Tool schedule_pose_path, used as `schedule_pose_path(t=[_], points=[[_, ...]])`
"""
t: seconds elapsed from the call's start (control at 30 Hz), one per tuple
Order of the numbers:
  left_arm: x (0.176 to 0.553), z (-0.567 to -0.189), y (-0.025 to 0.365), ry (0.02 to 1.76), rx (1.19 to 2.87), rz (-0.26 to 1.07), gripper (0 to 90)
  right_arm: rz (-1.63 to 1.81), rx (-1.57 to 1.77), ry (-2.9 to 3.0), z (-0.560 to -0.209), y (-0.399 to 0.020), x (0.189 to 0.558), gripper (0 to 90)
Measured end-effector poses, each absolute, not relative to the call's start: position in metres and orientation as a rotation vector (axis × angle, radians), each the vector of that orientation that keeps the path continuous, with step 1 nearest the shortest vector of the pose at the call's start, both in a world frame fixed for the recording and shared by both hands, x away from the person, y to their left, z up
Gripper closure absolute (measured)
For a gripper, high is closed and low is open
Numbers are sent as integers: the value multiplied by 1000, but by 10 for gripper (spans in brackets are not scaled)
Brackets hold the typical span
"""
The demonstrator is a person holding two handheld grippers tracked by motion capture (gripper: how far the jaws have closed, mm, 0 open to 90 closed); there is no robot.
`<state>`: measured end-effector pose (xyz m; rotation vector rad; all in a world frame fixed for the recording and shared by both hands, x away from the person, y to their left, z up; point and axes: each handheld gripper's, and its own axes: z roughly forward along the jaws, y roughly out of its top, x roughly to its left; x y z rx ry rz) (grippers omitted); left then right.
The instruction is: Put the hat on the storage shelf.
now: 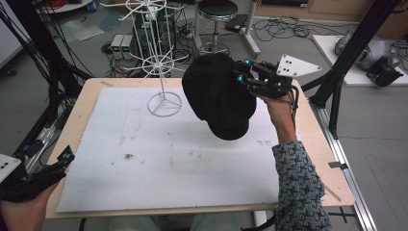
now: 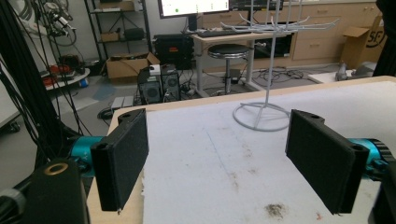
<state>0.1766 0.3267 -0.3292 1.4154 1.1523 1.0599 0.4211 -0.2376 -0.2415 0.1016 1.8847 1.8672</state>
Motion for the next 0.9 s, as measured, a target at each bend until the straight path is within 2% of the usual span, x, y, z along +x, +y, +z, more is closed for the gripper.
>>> schedule_pose_path(t=[0.33, 0.9], points=[[165, -326, 331, 1161, 1406, 1084, 217, 1892, 28, 1848, -212, -229, 444, 663], [151, -324, 337, 1184, 1390, 1117, 216, 1921, -55, 1782, -163, -214, 460, 662]])
